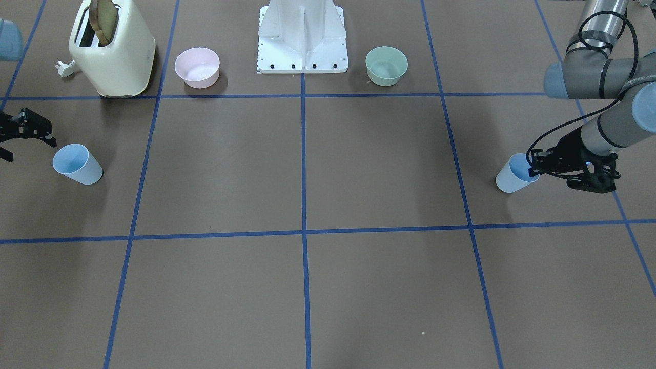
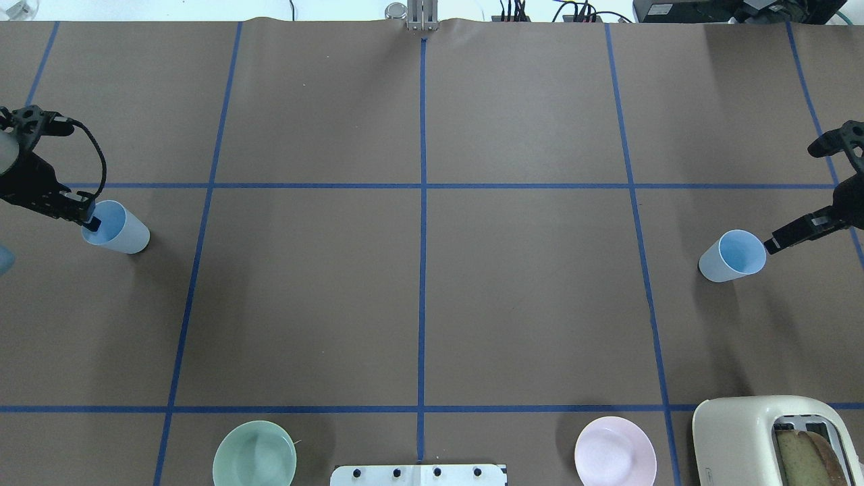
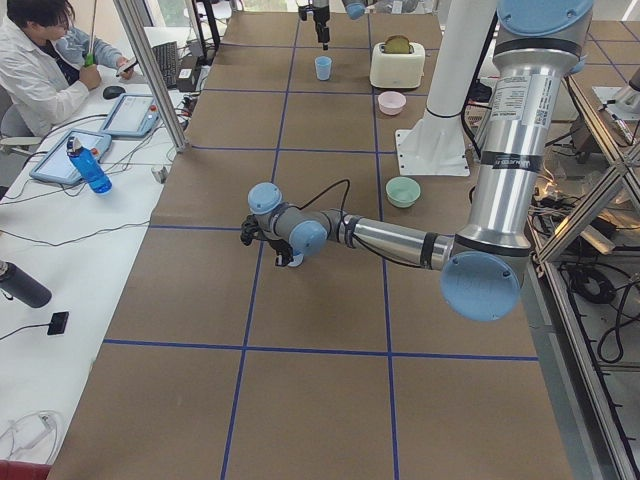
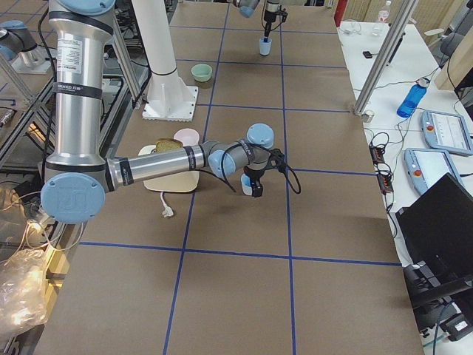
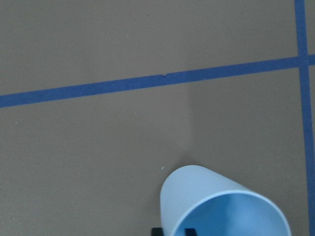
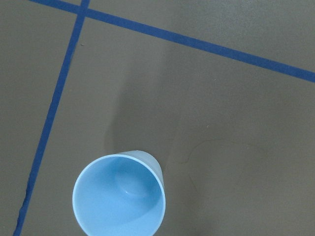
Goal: Stack blue cups with both arms
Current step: 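Lower the left gripper onto a blue cup while the right grips the other, then carry the grasped blue cup with the left gripper toward the table center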
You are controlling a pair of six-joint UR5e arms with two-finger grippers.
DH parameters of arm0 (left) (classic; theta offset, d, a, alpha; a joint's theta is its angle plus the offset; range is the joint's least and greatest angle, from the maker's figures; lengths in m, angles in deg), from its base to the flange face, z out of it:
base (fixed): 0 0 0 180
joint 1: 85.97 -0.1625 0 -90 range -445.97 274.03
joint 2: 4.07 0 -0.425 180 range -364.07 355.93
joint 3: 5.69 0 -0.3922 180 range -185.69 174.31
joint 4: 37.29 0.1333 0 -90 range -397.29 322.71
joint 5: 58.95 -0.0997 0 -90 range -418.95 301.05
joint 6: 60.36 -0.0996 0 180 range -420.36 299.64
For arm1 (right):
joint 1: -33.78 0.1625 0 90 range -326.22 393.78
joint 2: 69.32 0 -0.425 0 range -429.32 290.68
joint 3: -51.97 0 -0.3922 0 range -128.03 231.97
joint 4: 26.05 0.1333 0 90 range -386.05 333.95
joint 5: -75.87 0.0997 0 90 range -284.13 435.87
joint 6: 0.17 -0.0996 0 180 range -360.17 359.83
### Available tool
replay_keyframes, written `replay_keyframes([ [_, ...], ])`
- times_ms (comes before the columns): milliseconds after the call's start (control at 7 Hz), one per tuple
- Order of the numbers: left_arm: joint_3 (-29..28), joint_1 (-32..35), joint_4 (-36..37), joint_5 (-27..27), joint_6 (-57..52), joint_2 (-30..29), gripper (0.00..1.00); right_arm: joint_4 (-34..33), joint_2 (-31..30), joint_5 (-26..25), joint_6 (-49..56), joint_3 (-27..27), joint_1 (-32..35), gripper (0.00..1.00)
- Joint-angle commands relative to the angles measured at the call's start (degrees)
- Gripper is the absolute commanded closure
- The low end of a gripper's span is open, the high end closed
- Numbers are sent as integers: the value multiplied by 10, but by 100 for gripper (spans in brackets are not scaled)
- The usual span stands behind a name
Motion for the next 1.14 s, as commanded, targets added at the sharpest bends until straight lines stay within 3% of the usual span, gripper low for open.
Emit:
replay_keyframes([
  [0, 47, 0, 14, 8, 90, -16, 100, 1, -1, 1, 5, -5, -1, 2],
  [286, 95, -2, 114, 12, 209, -101, 100, 109, -3, 2, 4, -73, -2, 5],
  [429, 122, -35, 189, 5, 240, -146, 100, 126, -6, 2, 0, -88, -2, 5],
  [714, 124, -116, 211, -40, 368, -220, 100, 123, -3, 6, -4, -89, -2, 11],
  [1000, 123, -137, 211, -55, 405, -238, 100, 121, 0, 26, -5, -81, 0, 10],
])
